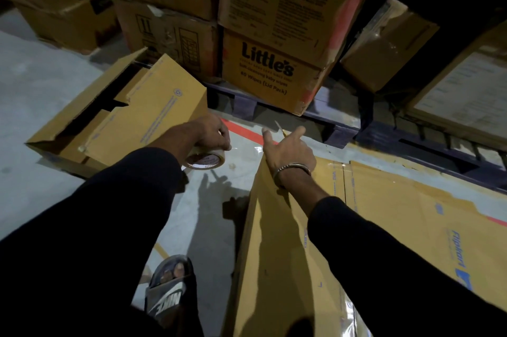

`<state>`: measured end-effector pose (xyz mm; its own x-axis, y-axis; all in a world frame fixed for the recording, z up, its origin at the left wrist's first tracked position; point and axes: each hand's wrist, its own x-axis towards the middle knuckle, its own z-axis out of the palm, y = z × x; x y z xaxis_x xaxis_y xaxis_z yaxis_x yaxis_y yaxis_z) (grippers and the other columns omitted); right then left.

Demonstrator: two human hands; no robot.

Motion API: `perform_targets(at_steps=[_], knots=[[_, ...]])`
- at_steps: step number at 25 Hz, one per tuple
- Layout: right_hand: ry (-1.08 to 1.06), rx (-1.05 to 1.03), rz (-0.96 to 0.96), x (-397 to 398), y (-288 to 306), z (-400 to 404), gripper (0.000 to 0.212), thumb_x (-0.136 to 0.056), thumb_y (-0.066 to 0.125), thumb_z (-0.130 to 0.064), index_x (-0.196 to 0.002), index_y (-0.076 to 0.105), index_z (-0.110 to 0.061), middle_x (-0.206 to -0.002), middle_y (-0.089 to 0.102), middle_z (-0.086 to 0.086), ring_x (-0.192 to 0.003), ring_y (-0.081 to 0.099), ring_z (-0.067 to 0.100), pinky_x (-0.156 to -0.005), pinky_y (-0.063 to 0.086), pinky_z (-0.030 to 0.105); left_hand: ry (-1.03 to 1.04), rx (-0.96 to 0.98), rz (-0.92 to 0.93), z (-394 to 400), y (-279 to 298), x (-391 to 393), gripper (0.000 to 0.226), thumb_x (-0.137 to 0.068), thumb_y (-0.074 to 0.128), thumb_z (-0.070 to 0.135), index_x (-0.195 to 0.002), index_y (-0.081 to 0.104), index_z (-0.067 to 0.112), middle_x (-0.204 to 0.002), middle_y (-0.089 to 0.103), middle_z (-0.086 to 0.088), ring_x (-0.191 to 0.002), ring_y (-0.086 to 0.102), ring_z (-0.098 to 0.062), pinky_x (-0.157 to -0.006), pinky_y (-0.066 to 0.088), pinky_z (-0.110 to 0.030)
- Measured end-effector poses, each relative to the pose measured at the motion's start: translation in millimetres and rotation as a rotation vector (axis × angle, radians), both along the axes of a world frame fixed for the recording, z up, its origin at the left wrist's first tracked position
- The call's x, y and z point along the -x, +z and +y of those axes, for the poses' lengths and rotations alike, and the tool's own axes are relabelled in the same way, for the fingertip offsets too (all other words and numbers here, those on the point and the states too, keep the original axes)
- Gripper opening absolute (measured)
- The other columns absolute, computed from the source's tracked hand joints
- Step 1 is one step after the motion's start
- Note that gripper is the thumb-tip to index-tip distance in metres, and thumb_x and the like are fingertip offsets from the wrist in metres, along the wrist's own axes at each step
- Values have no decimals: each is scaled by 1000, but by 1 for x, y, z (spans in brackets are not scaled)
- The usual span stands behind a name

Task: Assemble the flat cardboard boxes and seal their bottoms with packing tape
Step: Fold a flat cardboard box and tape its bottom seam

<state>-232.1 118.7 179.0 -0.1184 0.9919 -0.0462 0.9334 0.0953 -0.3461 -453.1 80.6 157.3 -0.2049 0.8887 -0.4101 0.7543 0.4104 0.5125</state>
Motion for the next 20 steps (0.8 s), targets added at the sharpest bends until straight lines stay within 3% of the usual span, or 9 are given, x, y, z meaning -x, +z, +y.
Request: perform_targets(at_steps=[3,7,10,13,16,18,20], knots=[[55,-40,-128,3,-8,4,56,-87,62,-57,-116,42,-14,-79,56,1,-79,63,29,-64,45,36,-13,6,25,2,-1,-4,8,-84,85,28,-78,80,25,-93,72,3,-90,65,-20,-78,53,-34],[18,19,-125,9,-4,3,55,-85,71,-43,-122,42,-14,-93,66,4,-87,66,29,-65,41,35,-18,17,33,-2,2,-4,7,-86,83,28,-86,82,21,-97,73,0,-89,64,-19,-75,47,-30],[30,71,-129,12,-6,0,65,-83,79,-42,-126,38,-16,-110,68,7,-100,67,30,-68,41,35,-20,36,43,-7,10,-5,9,-88,81,29,-89,82,20,-100,72,-1,-93,63,-20,-78,47,-31],[49,149,-100,8,-4,0,90,-72,90,-46,-134,33,-15,-123,63,10,-111,64,32,-75,48,38,1,15,19,-13,23,-3,8,-91,78,23,-93,81,16,-96,69,1,-91,60,-17,-78,45,-29],[60,265,191,-11,4,-3,113,-55,92,-66,-135,28,-19,-125,60,10,-110,63,35,-85,58,44,49,-80,-69,-20,30,-2,6,-89,81,20,-86,79,15,-93,72,2,-87,62,-15,-72,46,-26],[-29,323,510,-37,15,-19,106,-55,88,-73,-131,28,-27,-126,61,9,-105,65,32,-82,62,50,178,-205,-176,-27,39,-11,9,-89,81,19,-87,77,11,-91,70,2,-87,62,-17,-68,48,-16],[-58,311,610,-75,21,-50,92,-62,85,-72,-124,32,-29,-120,64,3,-98,68,26,-78,63,49,346,-341,-297,-33,50,-27,12,-93,78,17,-91,74,6,-89,66,2,-93,62,-21,-66,47,-9]])
